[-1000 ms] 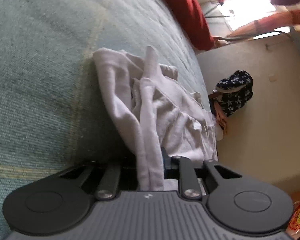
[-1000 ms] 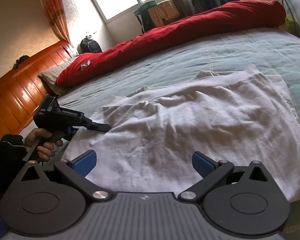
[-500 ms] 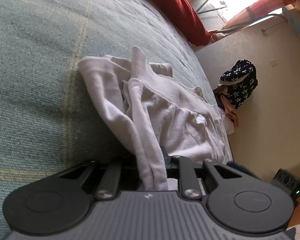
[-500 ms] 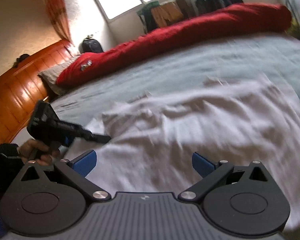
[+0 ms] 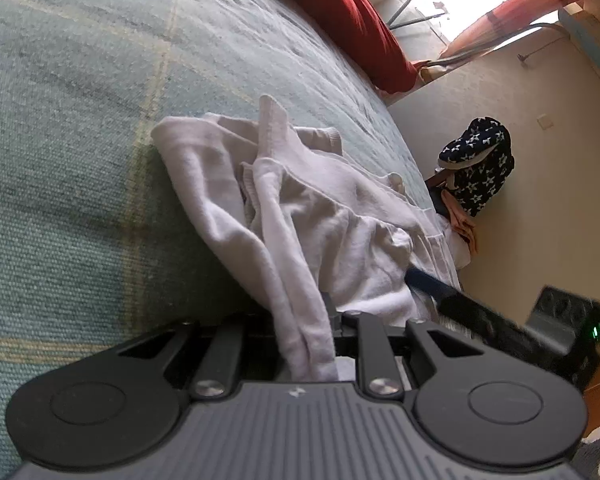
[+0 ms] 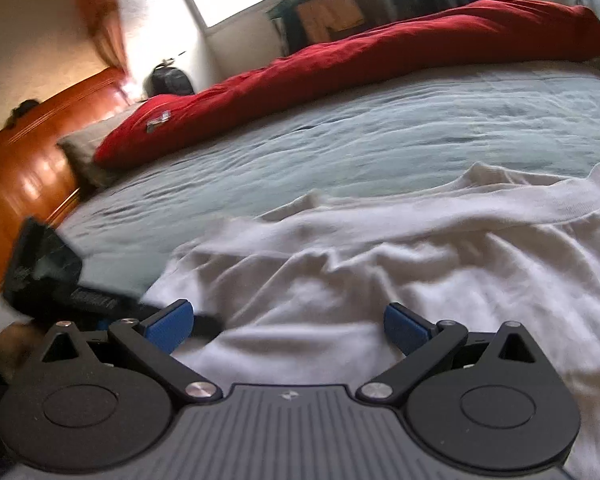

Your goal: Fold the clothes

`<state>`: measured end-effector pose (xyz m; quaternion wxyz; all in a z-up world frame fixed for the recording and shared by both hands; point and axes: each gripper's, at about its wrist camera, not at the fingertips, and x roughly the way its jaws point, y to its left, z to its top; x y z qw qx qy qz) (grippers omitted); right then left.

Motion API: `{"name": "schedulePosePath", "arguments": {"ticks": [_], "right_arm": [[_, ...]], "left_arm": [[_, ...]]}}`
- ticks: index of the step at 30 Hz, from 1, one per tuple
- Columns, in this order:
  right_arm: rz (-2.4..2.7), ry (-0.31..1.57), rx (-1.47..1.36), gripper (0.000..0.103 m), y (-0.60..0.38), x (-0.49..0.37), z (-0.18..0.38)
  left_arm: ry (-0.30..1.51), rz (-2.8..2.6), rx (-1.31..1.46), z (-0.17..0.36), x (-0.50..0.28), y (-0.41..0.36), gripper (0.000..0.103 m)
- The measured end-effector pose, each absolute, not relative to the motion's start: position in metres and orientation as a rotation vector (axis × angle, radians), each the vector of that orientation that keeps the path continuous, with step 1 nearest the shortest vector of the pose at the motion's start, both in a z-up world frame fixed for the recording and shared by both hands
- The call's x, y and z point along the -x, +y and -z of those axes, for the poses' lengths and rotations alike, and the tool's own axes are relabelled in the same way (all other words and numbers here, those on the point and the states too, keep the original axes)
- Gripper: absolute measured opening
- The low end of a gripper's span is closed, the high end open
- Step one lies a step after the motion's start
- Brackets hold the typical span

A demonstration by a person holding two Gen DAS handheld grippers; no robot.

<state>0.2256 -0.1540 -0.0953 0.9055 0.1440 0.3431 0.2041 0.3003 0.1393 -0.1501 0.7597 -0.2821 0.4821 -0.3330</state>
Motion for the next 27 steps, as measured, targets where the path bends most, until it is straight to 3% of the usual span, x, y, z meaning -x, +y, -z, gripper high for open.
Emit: {"name": "schedulePosePath", "arguments": {"ticks": [8,27], "right_arm": [[-0.388,0.718,-0.283,0.103,-0.155,-0.256,0.094],[-0.434,0.660,-0.258,0.103,-0.209,-0.133,0.062]], "left_arm": [[1.053,0.720,0.606,0.149,-0.300,0.140,0.020],[1.095,0.545,0.368,0.076,-0.289,0.101,0.014]]}}
